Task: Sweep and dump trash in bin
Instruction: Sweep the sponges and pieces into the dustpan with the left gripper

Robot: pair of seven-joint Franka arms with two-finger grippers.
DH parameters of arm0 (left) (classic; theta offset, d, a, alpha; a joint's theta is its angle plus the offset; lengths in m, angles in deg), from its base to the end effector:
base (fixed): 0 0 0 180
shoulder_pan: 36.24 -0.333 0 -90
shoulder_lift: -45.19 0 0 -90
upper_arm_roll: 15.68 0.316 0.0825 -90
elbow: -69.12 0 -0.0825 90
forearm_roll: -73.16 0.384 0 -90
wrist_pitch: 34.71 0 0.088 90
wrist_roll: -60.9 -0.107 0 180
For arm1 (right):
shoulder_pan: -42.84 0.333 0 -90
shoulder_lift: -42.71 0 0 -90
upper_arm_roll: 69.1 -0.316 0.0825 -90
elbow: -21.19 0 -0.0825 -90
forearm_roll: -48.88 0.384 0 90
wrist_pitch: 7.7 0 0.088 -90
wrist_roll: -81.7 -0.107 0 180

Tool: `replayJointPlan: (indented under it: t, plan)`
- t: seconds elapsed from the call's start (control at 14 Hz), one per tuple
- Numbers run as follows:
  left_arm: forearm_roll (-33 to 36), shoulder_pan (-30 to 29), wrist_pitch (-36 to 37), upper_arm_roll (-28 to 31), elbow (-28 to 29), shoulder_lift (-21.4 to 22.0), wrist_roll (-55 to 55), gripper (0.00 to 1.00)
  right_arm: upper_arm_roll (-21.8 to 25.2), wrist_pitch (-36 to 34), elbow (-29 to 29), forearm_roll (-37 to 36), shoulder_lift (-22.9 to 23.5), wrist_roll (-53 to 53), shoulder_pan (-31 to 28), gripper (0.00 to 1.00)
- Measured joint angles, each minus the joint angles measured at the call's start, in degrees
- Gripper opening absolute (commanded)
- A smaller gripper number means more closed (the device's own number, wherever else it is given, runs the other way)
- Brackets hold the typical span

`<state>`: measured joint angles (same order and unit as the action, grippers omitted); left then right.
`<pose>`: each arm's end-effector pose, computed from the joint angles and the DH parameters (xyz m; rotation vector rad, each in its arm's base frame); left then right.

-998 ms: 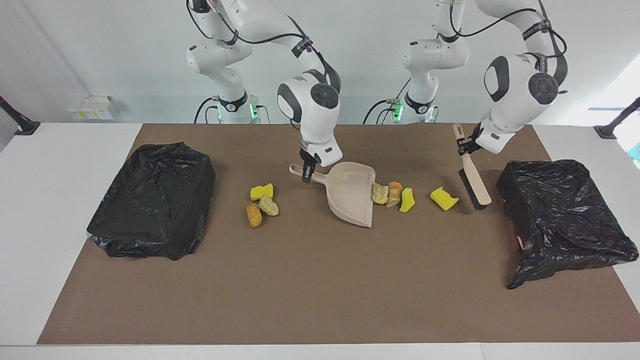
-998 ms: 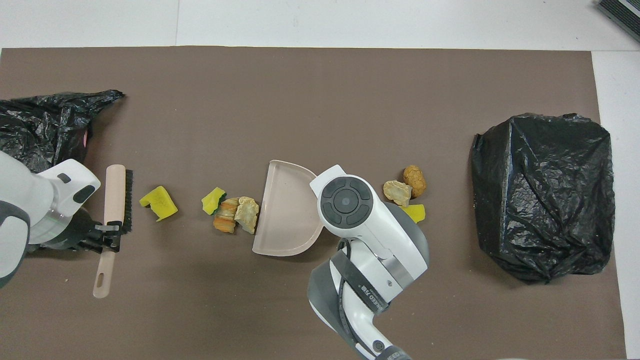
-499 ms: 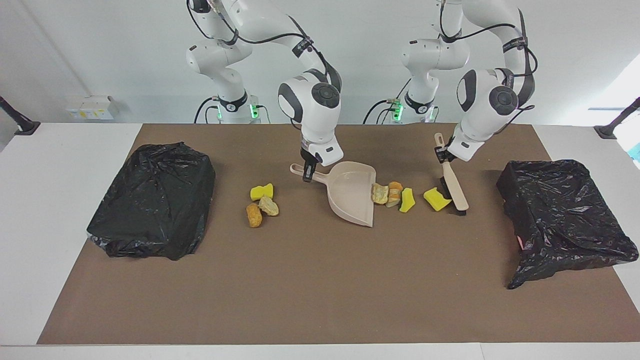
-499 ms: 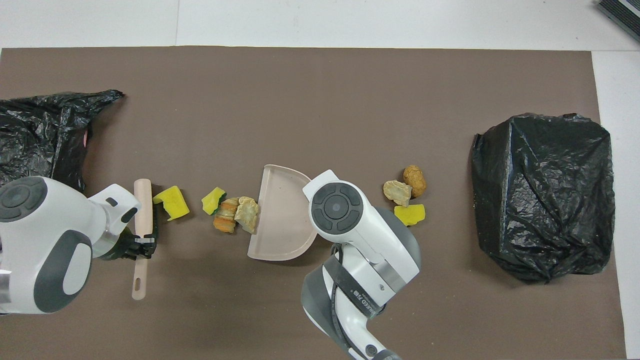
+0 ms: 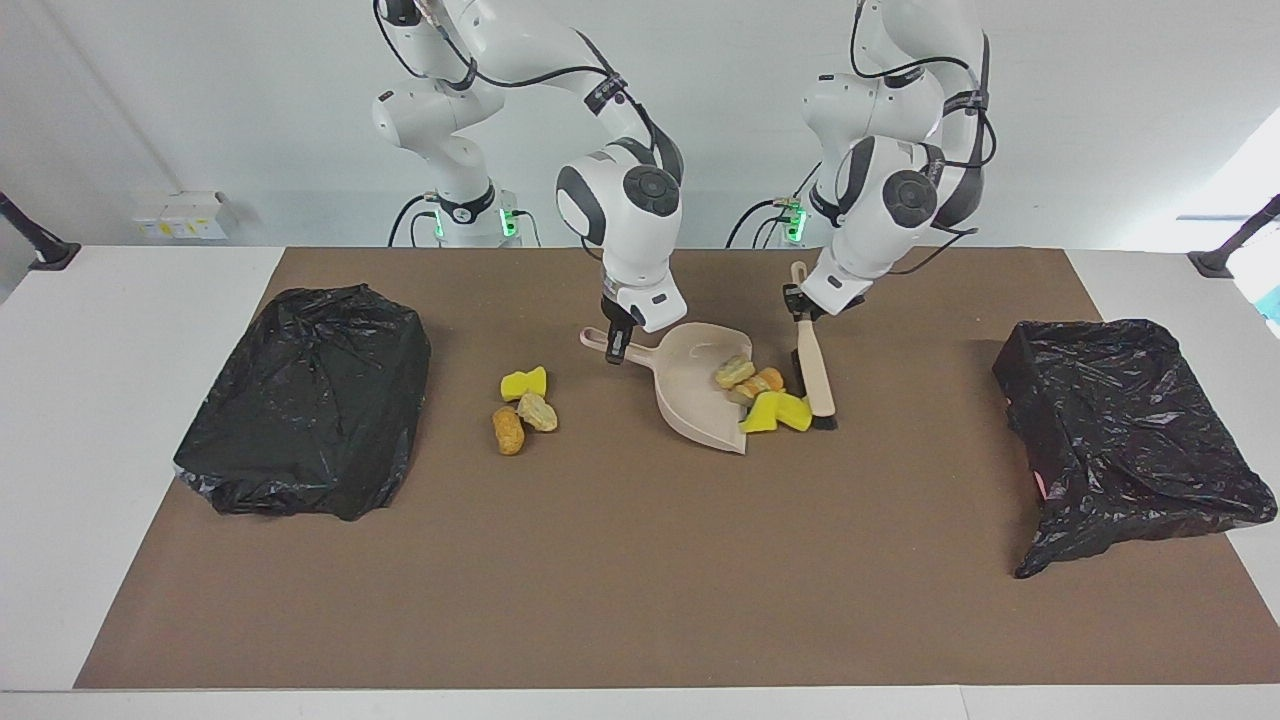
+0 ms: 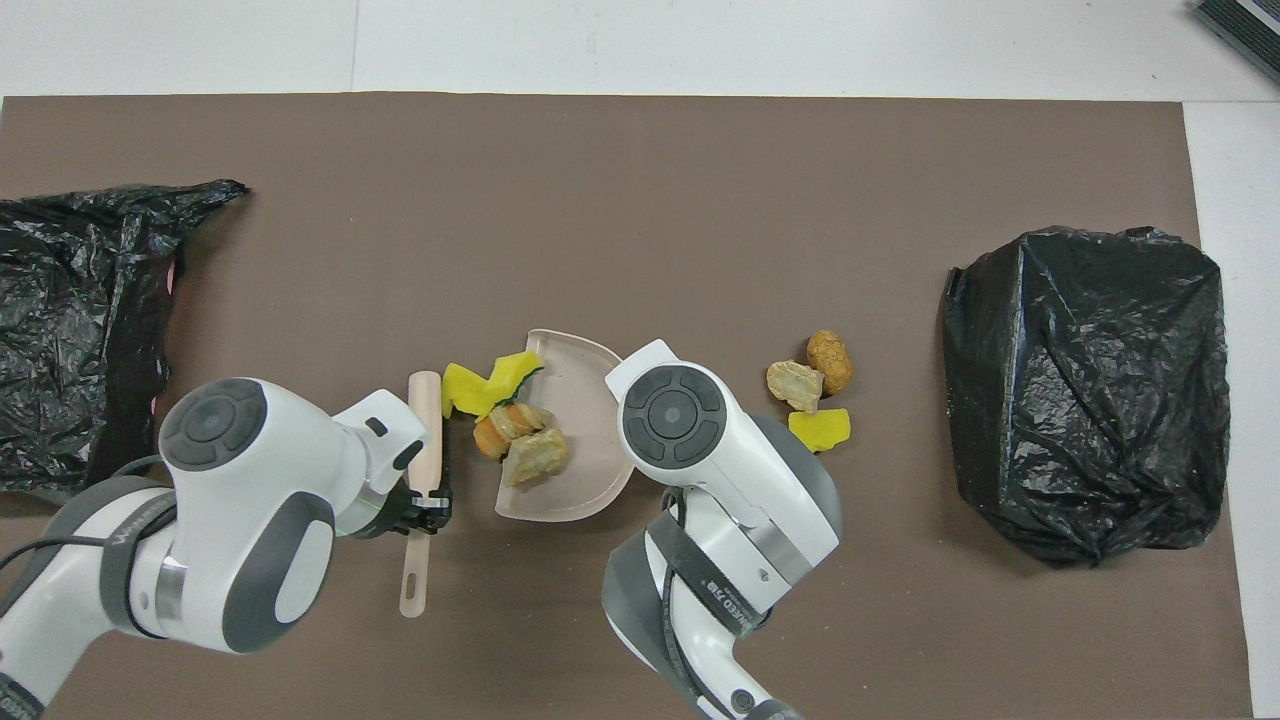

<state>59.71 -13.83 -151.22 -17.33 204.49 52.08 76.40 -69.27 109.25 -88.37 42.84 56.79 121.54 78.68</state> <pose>0.4154 -0.1999 0.3605 3.0028 -0.0325 -0.3950 0.4867 0.3464 0.3591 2.3550 1.9379 -0.1827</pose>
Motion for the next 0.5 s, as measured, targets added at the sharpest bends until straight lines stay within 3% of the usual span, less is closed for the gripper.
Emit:
replayJointPlan:
  t: [0.29,0.5]
  plan:
    - [-3.9,11.6,-4.0,-0.1,0.0,-0.1,6.7,0.0,0.0,0.0,0.0,0.0,0.0,0.0,0.0,0.0]
    - [-3.9,13.0,-5.1,0.4,-0.1,-0.3,8.7,0.0,0.0,0.0,0.0,0.0,0.0,0.0,0.0,0.0]
